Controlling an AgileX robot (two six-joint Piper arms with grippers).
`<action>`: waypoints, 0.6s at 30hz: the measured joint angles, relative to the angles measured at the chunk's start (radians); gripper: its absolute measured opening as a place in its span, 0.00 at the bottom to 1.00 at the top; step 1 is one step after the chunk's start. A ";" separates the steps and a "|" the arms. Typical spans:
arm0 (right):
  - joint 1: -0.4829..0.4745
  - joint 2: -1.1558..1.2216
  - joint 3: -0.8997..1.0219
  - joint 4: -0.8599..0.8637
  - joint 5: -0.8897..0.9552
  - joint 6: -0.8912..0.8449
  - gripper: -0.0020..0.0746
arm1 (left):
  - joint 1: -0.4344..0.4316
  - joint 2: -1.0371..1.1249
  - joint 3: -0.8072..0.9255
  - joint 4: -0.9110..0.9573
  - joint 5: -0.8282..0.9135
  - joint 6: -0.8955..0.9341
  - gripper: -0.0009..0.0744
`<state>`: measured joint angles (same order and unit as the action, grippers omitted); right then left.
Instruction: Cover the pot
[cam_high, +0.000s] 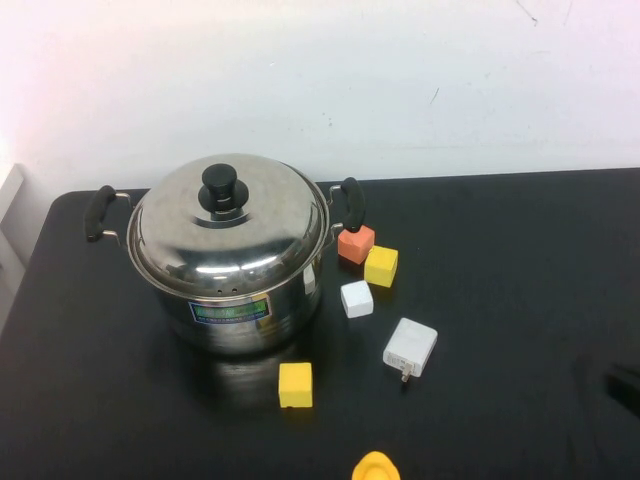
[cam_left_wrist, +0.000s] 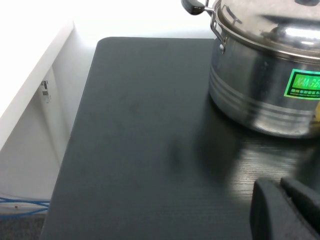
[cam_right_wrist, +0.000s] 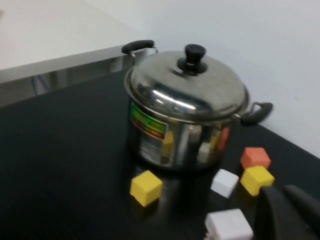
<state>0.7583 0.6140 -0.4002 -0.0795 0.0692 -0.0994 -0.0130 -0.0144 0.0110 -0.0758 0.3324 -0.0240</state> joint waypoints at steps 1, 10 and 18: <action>-0.010 -0.038 0.024 0.002 0.000 0.000 0.02 | 0.000 0.000 0.000 0.000 0.000 0.000 0.01; -0.350 -0.270 0.264 0.008 -0.053 -0.057 0.02 | 0.000 0.000 0.000 0.000 0.000 0.000 0.01; -0.685 -0.468 0.346 0.008 0.040 -0.082 0.02 | 0.000 0.000 0.000 0.000 0.000 0.000 0.01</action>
<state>0.0735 0.1461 -0.0543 -0.0710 0.1092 -0.1816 -0.0130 -0.0144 0.0110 -0.0758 0.3324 -0.0240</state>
